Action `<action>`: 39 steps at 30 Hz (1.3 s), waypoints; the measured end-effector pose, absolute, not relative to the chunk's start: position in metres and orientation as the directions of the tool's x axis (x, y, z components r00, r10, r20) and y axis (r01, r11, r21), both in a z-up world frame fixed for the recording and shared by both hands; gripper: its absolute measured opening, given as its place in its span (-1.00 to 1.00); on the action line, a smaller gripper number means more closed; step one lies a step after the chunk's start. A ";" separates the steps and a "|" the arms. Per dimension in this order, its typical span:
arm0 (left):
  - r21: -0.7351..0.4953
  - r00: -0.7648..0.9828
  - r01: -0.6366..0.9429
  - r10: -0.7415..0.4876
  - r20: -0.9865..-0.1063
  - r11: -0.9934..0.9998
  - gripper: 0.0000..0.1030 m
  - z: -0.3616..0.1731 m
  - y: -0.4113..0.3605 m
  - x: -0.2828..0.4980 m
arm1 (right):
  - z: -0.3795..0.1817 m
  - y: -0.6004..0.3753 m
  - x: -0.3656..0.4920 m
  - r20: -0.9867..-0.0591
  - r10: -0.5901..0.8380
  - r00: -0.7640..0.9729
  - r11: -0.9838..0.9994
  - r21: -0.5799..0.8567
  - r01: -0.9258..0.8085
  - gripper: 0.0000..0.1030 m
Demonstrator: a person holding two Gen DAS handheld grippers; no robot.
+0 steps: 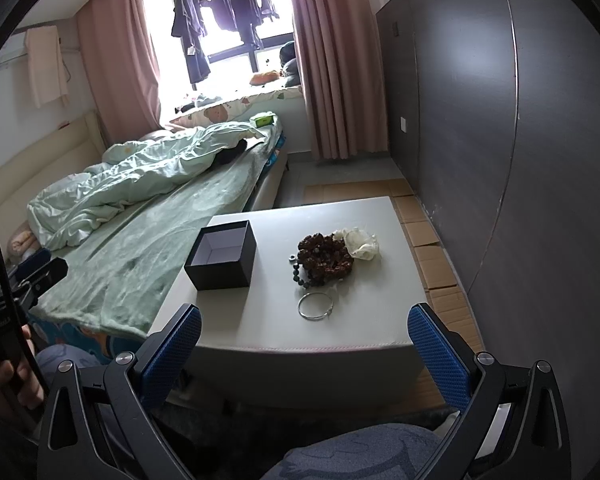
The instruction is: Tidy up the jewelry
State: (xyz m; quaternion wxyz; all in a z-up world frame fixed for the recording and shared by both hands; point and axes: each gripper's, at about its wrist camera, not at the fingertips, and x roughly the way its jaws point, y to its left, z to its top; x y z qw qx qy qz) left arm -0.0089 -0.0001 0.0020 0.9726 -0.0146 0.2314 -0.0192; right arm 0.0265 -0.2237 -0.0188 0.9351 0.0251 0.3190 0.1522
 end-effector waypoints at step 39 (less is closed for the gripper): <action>-0.160 0.804 0.218 -0.271 -0.529 0.963 0.99 -0.004 -0.016 0.098 | -0.037 -0.262 0.110 -0.605 0.334 0.723 0.938 0.288 -0.192 1.00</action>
